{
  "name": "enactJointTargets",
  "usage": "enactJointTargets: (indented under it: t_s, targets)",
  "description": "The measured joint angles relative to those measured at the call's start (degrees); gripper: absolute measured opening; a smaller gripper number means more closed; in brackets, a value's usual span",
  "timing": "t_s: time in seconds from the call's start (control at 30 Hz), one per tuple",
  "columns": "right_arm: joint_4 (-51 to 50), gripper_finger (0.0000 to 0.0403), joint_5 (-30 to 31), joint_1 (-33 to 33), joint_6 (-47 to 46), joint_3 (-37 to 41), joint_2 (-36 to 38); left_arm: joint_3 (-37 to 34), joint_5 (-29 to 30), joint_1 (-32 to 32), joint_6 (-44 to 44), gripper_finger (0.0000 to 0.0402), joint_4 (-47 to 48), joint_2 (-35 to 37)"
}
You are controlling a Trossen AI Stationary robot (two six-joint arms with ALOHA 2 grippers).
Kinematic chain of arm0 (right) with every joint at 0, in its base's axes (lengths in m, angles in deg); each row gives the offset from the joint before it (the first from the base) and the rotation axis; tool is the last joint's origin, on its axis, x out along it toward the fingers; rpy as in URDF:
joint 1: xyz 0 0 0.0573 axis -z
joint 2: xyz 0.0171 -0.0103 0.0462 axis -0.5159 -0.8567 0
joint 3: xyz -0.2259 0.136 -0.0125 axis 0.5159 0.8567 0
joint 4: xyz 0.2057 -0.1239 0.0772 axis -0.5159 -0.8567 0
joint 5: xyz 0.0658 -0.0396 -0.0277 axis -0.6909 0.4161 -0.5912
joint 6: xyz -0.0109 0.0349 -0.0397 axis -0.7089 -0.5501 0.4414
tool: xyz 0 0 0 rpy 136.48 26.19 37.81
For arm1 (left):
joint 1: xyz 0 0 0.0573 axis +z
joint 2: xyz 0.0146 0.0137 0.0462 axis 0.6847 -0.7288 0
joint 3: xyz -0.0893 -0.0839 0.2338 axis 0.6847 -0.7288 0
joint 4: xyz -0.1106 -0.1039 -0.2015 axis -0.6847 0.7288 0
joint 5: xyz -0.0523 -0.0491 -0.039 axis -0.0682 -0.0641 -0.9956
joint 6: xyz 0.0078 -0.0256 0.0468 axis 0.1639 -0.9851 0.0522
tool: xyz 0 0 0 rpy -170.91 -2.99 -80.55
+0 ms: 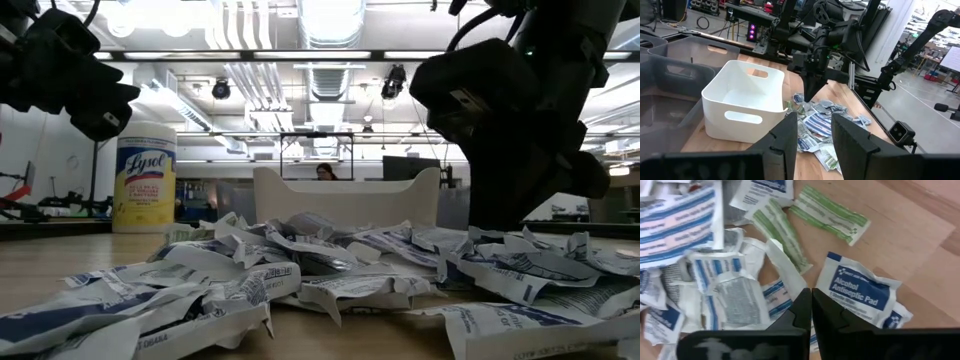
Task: Pick & Place First Aid Supplies
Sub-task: Put the green bandage into the top black bin
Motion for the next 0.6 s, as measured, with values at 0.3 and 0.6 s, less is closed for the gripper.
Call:
enactJointTargets:
  t_s: [0.3, 0.6]
  targets:
    - [-1.50, 0.0008, 1.23, 0.02, 0.00, -0.22, 2.58, 0.00, -0.01, 0.01, 0.00, 0.0115, 0.00, 0.00]
    - [-5.75, 0.0008, 1.10, 0.02, 0.58, -0.24, 5.60, 0.00, 0.01, 0.01, 0.00, 0.0115, -0.01, 0.00]
